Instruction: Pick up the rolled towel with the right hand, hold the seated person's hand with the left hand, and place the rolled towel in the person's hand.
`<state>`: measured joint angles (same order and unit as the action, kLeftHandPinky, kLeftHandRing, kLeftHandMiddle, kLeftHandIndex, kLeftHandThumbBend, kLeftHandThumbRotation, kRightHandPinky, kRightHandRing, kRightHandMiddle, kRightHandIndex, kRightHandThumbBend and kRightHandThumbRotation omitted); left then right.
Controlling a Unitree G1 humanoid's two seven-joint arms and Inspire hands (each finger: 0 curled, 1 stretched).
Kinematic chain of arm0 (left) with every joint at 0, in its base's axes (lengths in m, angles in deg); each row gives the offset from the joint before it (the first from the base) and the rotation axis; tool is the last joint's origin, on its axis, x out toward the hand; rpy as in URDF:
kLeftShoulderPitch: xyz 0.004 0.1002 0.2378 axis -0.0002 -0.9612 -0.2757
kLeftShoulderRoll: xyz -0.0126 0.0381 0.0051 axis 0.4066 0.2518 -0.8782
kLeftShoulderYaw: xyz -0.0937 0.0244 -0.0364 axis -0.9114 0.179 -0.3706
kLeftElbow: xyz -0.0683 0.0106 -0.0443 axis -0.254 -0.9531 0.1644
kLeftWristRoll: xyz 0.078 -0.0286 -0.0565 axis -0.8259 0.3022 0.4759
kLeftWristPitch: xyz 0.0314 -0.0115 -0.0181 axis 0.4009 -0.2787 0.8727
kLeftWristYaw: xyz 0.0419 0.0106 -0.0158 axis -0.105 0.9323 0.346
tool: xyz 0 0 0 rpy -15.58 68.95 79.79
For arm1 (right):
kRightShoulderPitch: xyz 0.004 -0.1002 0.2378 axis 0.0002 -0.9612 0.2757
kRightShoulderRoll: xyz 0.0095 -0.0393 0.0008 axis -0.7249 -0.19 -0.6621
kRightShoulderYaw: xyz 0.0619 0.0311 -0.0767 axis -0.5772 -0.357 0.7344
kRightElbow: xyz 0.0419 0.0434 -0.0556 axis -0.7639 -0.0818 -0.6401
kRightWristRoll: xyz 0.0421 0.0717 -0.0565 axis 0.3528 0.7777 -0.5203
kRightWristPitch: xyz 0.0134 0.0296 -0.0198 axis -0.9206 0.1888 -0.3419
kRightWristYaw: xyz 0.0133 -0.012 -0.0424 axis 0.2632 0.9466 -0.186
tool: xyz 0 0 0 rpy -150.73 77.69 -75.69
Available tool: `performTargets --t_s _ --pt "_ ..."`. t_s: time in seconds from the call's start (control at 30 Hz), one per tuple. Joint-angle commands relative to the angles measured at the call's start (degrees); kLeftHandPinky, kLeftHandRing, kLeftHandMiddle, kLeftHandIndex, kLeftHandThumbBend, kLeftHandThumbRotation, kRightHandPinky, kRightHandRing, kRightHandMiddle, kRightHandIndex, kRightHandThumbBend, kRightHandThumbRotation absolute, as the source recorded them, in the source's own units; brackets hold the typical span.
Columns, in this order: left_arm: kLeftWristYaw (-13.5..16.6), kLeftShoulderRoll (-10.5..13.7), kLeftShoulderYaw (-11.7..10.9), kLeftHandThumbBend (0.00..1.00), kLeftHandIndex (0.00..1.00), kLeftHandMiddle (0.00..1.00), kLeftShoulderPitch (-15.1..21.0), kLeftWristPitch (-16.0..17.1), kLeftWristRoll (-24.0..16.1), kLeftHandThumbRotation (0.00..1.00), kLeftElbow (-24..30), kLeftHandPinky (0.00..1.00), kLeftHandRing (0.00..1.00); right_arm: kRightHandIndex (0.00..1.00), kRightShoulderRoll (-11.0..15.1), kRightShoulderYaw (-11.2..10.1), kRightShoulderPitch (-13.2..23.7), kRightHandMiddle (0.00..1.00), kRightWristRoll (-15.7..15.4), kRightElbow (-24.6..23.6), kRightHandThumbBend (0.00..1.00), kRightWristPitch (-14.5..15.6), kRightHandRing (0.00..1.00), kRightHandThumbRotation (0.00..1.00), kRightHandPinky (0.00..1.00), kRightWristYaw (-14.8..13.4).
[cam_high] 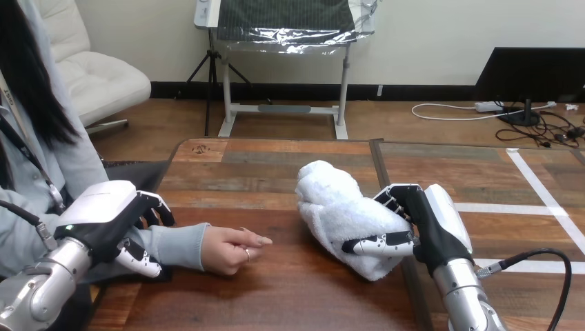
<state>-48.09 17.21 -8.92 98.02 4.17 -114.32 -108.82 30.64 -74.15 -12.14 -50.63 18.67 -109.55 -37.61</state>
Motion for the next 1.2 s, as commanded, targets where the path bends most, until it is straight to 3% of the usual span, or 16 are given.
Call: performTargets --t_s 0.0,0.8,1.17 --pt "0.8 -0.7 1.6 1.0 0.57 0.56 2.5 0.2 -0.2 0.04 -1.1 0.48 0.51 0.42 0.5 0.0 1.3 0.36 0.1 -1.8 0.84 -1.6 0.27 0.0 0.22 -1.6" --pt "0.2 -0.5 2.2 0.95 0.45 0.45 2.8 0.9 0.9 0.0 -0.8 0.32 0.38 0.42 -0.7 -1.3 1.5 0.38 1.8 -1.7 0.84 -1.7 0.28 0.0 0.24 -0.7" --pt "0.4 -0.3 2.0 0.89 0.43 0.43 2.5 2.1 1.3 0.0 -0.1 0.29 0.36 0.43 -1.2 -1.5 2.3 0.38 1.9 -1.7 0.84 -1.3 0.28 0.0 0.24 -2.4"
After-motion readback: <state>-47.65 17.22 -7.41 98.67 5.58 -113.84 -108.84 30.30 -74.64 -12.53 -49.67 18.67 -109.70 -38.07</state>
